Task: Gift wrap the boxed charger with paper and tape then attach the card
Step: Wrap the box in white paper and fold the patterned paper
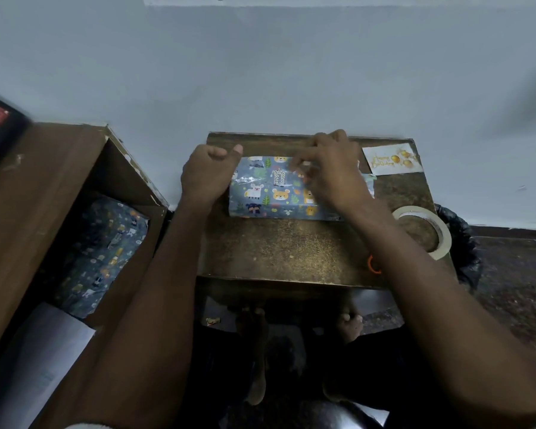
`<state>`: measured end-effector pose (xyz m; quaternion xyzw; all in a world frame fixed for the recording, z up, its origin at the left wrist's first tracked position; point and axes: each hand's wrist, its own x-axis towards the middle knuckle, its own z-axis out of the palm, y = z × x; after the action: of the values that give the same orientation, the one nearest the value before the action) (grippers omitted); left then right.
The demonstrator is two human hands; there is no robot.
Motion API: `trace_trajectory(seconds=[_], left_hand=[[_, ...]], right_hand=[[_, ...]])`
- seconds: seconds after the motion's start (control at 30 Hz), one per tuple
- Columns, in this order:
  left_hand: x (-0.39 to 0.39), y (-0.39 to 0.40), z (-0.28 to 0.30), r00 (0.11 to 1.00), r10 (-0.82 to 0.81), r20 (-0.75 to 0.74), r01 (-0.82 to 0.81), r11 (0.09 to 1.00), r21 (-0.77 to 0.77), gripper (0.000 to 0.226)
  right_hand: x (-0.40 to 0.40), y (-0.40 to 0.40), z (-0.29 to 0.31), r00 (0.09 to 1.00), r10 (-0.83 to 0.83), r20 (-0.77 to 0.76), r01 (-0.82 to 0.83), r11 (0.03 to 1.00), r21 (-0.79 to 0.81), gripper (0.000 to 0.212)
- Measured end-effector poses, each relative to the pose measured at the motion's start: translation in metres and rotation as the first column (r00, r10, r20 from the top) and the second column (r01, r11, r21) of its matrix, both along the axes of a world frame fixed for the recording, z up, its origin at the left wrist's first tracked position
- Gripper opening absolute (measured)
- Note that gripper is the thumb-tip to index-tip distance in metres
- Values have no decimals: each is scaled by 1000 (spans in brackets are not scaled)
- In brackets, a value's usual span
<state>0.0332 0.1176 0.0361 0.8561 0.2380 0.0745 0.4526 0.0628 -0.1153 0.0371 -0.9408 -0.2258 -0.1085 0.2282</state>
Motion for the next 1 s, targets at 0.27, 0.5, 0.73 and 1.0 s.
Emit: trace_trajectory(seconds=[0.27,0.5,0.73,1.0], left_hand=[[-8,17,13,984,-129,-123,60,888,-456,29],[-11,16,15,992,-101,-74,55,881,-470,5],[-4,13,13,998,-61,14,62,946,-320,21],[-7,9,9,977,-173,-123,66,797,-600,53]], right_hand=[[-15,17,-5,998,57,-8,-57,996,62,23],[-20,23,-9,1000,24,-14,-23,998,63,16],[-26,30,-7,1000,-10,-25,10,1000,2,30],[-32,36,-6,999,13,35,-9,995,-101,28]])
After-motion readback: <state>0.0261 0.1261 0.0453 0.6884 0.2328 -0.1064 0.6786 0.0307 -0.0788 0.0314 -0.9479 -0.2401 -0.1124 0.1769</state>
